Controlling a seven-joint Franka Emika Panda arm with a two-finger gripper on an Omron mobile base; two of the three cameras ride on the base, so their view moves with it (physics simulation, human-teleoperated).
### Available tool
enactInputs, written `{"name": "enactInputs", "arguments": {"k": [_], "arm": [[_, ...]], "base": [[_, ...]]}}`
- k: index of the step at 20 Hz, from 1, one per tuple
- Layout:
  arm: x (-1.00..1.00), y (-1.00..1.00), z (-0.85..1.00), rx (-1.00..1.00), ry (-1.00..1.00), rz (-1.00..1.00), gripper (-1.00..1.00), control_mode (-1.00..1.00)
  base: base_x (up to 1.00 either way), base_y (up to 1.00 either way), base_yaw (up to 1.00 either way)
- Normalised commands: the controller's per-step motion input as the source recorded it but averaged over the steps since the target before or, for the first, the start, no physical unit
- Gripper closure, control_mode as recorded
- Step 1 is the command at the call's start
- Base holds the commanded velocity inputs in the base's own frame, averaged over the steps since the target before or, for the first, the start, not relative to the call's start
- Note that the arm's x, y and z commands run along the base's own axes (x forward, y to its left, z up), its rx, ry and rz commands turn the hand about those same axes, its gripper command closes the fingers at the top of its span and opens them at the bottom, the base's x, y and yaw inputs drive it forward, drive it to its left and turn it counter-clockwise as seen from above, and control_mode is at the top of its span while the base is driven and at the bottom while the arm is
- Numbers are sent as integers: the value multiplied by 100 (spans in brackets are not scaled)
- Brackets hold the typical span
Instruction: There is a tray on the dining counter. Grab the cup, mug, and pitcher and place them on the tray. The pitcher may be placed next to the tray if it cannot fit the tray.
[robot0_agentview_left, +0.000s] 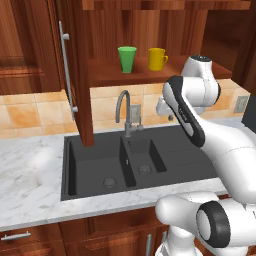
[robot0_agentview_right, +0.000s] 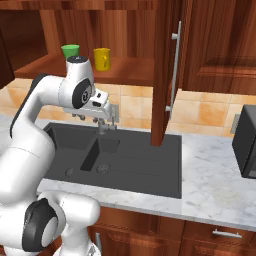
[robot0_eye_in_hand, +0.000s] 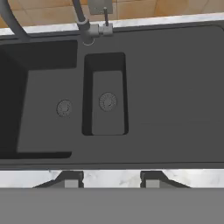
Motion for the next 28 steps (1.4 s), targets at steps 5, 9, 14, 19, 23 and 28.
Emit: {"name": "enactInputs", "arguments": {"k": [5,9,14,19,23,28], "arm": [[-6,0,8,1,-2,-8,-100,-100],[-11,0,25,6,-11,-21,-100,-100],[-17,1,24,16,-17,-33,-100,-100],[-9,12,20,20,-24,-38,-100,-100],[-2,25,40,22,-29,-31,-100,-100],[0,19,61,22,-27,-15,-100,-100]], "base": [[0,0,0],[0,0,0],[0,0,0],[0,0,0],[0,0,0],[0,0,0]]}}
